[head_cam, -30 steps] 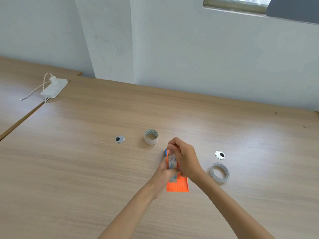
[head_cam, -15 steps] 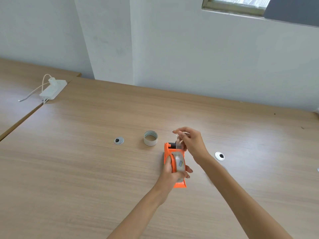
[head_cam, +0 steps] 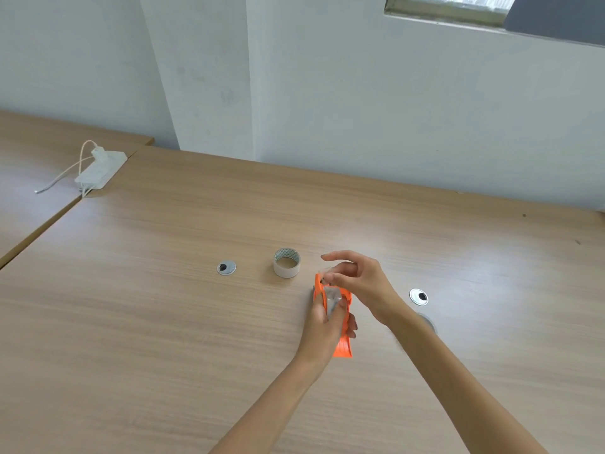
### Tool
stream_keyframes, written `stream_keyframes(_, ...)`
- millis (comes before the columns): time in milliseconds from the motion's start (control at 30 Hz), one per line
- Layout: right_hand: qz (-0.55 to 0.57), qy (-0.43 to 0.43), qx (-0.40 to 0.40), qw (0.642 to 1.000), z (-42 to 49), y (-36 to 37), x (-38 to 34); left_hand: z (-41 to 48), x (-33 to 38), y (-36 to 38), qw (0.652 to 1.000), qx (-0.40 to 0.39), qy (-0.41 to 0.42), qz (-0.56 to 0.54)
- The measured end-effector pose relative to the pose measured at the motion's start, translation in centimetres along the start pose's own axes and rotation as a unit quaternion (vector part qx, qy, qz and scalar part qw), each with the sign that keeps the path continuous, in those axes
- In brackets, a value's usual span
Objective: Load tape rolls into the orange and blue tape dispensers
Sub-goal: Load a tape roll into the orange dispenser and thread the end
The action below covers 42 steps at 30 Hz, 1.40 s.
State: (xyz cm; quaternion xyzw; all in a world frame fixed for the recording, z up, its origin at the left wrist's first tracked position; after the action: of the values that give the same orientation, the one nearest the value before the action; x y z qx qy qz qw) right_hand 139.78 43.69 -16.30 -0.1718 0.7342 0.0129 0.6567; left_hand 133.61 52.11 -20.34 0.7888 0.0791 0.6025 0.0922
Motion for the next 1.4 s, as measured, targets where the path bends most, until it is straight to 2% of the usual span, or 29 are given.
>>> stream_keyframes(100, 0.007, 0.006, 0.006, 1.000, 0.5, -0.2, -0.2, 0.0, 0.1, -0.1, 1.000, -0.002, -0.006, -0.013)
stream_keyframes(233, 0.112, 0.025, 0.015, 0.993, 0.7, -0.5, -0.1, -0.3, 0.9, -1.2, 0.996, 0.057, 0.055, 0.033)
stream_keyframes(367, 0.078, 0.001, 0.103, 0.992, 1.5, -1.3, -0.9, -1.3, 1.1, -1.1, 0.993, 0.069, 0.082, 0.045)
stream_keyframes(467, 0.120, 0.009, 0.154, 0.981, 2.2, -2.3, -1.0, -1.6, 0.7, -0.5, 0.995, 0.051, 0.079, 0.027)
stream_keyframes(667, 0.176, 0.044, 0.108, 0.977, 2.0, -1.6, -0.2, -1.4, 0.8, -0.5, 0.995, 0.051, 0.079, 0.029)
stream_keyframes(800, 0.152, 0.021, 0.065, 0.986, 1.0, -0.7, 0.3, -1.4, 0.7, -0.8, 0.991, 0.071, 0.103, 0.056)
stream_keyframes(933, 0.064, -0.028, 0.135, 0.988, 1.2, -1.2, -0.5, -1.9, 0.9, -0.6, 0.989, 0.072, 0.114, 0.054)
stream_keyframes(1067, 0.046, -0.047, 0.162, 0.984, 2.2, -2.0, -1.7, -2.4, 0.8, -0.1, 0.992, 0.061, 0.109, 0.034)
stream_keyframes(1267, 0.058, -0.070, 0.182, 0.979, 2.9, -3.1, -2.3, -3.1, 0.9, 0.6, 0.995, -0.009, 0.101, -0.007)
stream_keyframes(1333, 0.068, -0.079, 0.163, 0.981, 2.6, -2.7, -2.5, -2.8, 0.6, 0.3, 0.996, 0.005, 0.082, -0.032)
stream_keyframes(1400, 0.064, -0.084, 0.155, 0.982, 2.2, -2.4, -2.7, -2.6, 0.4, -0.4, 0.995, 0.052, 0.076, -0.035)
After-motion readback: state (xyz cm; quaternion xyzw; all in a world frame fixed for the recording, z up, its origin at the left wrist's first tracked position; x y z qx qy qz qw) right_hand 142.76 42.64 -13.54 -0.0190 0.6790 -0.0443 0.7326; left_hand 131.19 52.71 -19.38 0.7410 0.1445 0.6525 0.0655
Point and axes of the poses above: each hand's wrist, its own z-axis towards the middle knuckle, its own y-axis out of the palm, x = y × z, the point moved 6 cm from there along z, towards the middle knuckle, and after that the axes turned 3 degrees about -z, right-handed, at the moved point
